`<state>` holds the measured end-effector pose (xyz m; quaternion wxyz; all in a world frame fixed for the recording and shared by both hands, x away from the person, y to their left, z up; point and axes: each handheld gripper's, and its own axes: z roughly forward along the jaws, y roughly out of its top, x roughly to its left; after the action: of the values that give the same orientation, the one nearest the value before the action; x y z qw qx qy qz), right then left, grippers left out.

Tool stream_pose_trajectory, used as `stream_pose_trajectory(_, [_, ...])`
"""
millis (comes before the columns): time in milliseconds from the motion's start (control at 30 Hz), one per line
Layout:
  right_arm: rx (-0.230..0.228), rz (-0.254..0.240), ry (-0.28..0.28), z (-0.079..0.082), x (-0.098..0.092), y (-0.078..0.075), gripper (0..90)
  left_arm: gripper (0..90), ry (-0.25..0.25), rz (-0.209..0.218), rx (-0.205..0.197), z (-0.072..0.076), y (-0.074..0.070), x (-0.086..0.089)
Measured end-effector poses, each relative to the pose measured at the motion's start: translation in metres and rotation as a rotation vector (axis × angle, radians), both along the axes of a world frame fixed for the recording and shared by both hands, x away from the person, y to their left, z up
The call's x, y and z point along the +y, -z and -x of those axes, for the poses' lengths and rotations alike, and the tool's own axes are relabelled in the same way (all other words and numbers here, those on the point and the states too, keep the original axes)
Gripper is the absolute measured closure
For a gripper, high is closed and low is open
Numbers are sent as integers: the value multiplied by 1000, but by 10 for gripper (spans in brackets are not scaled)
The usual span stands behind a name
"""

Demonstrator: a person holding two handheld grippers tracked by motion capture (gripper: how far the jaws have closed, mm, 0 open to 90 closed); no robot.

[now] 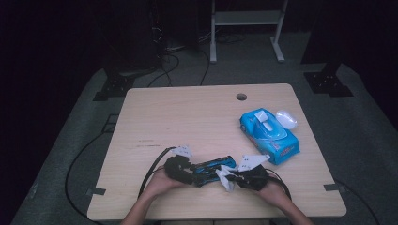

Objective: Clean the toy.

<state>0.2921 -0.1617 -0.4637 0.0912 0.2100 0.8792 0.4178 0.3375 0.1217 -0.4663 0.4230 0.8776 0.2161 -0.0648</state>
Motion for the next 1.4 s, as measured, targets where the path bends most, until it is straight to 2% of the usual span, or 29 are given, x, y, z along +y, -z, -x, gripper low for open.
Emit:
stream_pose_trajectory(167, [0,12,-4,2,-1,0,838,487,15,-8,-33,3,-1,-1])
stream_pose_trajectory(300, [11,13,-1,3,-3,1,837,491,35,-24,-94,7,-3,-4])
stream_pose_trajectory(333, [14,12,-1,4,-5,0,837,494,44,-30,-124,10,-3,-6])
stream_pose_trajectory(367, [14,12,-1,4,-5,0,837,495,44,-30,-124,10,-3,-6])
stream_pose_trajectory(400, [15,10,2,4,-6,-1,837,496,52,-42,-152,12,-4,-7])
stream_pose_trajectory(433, [15,10,2,4,-6,-1,837,497,52,-42,-152,12,-4,-7])
stream_pose_trajectory(567, [16,-4,10,6,-9,-3,836,498,67,-68,-218,18,-6,-10])
stream_pose_trajectory(600, [16,-16,11,6,-10,-6,836,499,75,-84,-253,20,-7,-12])
stream_pose_trajectory(633, [16,-16,11,6,-10,-6,836,500,75,-84,-253,20,-7,-12])
stream_pose_trajectory(667, [17,-38,15,8,-11,-11,836,500,76,-96,-282,23,-7,-14])
stream_pose_trajectory(700, [17,-38,15,8,-11,-11,836,501,76,-96,-282,23,-7,-14])
stream_pose_trajectory(733, [5,-67,24,11,-11,-20,836,502,80,-111,-315,25,-8,-16])
stream_pose_trajectory(767, [5,-67,24,11,-11,-20,836,502,80,-111,-315,25,-8,-16])
stream_pose_trajectory(800, [-18,-86,30,11,-9,-30,837,503,76,-110,-329,27,-7,-17])
stream_pose_trajectory(900, [-35,-98,35,9,-4,-38,837,505,74,-113,-346,28,-7,-18])
stream_pose_trajectory(933, [-30,-89,35,6,5,-43,836,506,70,-116,-364,29,-7,-19])
stream_pose_trajectory(967, [-30,-89,35,6,5,-43,836,506,70,-116,-364,29,-7,-19])
stream_pose_trajectory(1000, [-41,-71,34,2,18,-44,836,507,62,-121,-385,30,-7,-19])
stream_pose_trajectory(1033, [-41,-71,34,2,18,-44,836,508,62,-121,-385,30,-7,-19])
stream_pose_trajectory(1067, [-39,-54,32,-3,32,-44,835,509,57,-119,-399,30,-7,-18])
stream_pose_trajectory(1167, [-36,-38,32,-8,41,-44,835,510,51,-121,-404,30,-8,-17])
stream_pose_trajectory(1200, [-27,-26,33,-12,46,-45,835,512,36,-119,-402,28,-6,-14])
stream_pose_trajectory(1367, [-10,-21,48,-17,42,-45,836,512,43,-120,-387,26,-5,-12])
stream_pose_trajectory(1400, [-5,-19,51,-16,41,-45,836,512,39,-112,-374,26,-5,-12])
